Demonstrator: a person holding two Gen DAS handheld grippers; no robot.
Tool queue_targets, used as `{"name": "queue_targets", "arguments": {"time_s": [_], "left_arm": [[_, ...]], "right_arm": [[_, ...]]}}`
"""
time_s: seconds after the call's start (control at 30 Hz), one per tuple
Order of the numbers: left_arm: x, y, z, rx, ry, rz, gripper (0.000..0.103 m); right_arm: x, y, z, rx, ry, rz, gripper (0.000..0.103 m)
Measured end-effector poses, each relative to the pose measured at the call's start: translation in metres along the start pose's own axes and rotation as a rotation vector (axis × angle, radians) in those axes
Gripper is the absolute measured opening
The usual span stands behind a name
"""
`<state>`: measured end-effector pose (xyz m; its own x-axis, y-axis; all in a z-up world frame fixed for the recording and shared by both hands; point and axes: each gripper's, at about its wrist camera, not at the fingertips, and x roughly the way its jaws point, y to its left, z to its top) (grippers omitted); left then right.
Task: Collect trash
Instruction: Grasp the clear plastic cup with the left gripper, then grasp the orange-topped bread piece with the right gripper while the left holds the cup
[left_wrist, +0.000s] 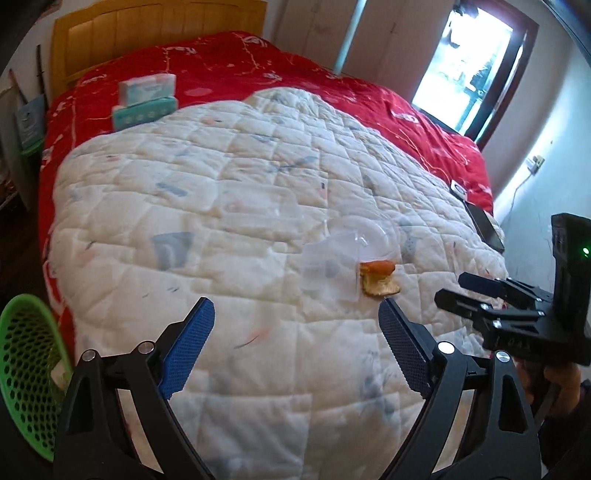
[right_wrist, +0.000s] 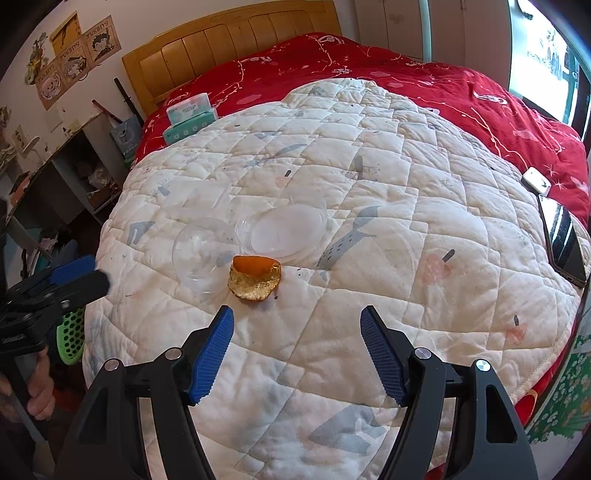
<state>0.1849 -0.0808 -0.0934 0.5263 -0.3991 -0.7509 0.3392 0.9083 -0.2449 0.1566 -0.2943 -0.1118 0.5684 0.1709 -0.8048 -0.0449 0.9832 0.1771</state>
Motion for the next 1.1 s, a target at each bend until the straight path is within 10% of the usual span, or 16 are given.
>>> {"name": "queue_targets", "arguments": {"time_s": [0.4, 0.77, 1.1], "left_arm": [[0.057, -0.008, 0.019, -0.010, 0.074, -0.045, 0.078], [0.078, -0.007, 0.016, -0.046, 0.076, -0.142, 0.046], [0.043, -0.002, 0.016, 0.007, -0.008, -0.063, 0.046]], "right_arm": [[0.003, -0.005, -0.003, 0.010, 0.003, 0.015, 0.069], [0.004, -0.010, -0.006, 0.019, 0.007, 0.017, 0.069], [0.012, 0.003, 0.000, 0.005, 0.009, 0.032, 0.062]]}}
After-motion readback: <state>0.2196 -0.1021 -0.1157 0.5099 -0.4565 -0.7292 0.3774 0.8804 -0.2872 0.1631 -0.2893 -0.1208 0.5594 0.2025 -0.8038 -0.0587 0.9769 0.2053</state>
